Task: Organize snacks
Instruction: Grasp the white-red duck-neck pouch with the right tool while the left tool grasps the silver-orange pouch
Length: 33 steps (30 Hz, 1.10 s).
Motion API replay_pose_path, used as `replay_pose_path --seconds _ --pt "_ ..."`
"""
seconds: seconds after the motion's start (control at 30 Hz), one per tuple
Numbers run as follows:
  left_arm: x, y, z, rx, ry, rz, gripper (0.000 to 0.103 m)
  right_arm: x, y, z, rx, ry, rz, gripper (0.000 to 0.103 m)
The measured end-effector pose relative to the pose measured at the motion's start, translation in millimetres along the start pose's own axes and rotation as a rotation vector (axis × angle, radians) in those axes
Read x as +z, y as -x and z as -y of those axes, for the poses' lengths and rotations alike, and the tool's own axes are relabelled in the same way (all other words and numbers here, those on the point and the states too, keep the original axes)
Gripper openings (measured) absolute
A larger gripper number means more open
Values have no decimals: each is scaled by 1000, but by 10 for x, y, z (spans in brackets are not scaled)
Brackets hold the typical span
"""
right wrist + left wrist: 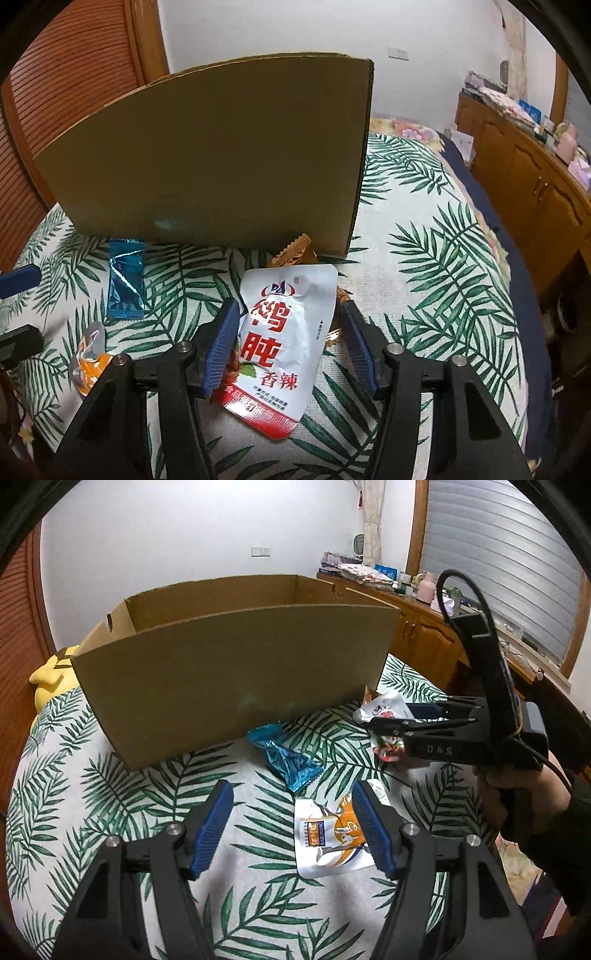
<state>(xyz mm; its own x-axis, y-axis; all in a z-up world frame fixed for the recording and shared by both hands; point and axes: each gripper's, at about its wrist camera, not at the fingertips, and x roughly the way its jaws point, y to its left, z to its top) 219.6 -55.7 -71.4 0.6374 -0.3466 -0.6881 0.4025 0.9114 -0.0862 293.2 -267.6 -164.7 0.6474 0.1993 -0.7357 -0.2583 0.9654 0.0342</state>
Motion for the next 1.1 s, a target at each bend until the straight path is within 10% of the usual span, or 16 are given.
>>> replay_pose_path --seconds 0.83,1.1 --pt "42 -176 222 -96 -123 -40 67 -231 224 237 0 32 22 44" --pt "115 -266 374 -185 -229 -105 52 -216 196 264 22 13 24 45"
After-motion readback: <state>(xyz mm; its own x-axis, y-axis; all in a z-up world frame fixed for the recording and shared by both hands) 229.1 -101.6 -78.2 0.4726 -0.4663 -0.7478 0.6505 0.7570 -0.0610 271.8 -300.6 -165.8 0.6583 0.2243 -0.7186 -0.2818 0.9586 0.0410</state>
